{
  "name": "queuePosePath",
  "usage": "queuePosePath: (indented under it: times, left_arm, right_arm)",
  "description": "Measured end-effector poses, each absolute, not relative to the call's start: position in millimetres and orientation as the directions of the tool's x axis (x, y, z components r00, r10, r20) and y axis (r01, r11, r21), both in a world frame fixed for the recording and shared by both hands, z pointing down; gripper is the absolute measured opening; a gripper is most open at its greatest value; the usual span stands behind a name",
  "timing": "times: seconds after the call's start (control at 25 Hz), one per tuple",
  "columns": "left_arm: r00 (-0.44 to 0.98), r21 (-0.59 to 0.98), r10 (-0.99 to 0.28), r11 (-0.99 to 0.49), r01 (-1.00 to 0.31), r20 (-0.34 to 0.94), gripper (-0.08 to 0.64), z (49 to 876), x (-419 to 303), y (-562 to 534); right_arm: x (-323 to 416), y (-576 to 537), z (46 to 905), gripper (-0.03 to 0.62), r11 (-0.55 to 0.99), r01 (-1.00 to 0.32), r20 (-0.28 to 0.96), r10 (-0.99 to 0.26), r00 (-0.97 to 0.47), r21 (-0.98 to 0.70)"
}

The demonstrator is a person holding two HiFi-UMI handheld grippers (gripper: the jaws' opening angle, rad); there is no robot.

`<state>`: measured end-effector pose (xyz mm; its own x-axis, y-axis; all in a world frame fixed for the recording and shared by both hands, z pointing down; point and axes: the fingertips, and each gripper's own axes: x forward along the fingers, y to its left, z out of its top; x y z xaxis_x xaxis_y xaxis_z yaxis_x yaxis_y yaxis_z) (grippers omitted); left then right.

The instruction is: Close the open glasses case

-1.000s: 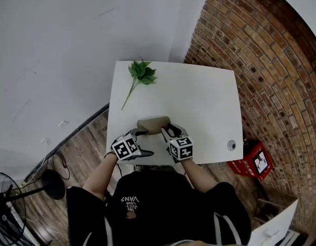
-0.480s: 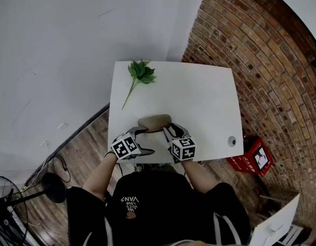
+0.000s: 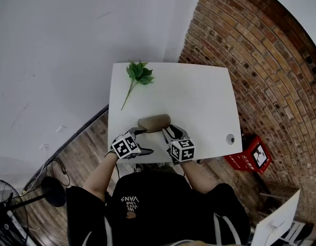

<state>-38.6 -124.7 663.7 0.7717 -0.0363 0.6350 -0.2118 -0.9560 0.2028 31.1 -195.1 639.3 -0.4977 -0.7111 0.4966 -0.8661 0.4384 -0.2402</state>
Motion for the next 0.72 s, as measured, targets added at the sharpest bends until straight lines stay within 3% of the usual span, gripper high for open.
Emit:
queuePosePath:
  times: [0.72]
  left_arm:
    - [0.732,0.203,-0.058,-0.943,-0.263,0.679,0.431,679.5,-34.2,-125.4]
  right_arm:
    - [42.6,-193.4,645.3,0.149,0.442,-0.863,0.513,-0.696,-0.502,-0.245]
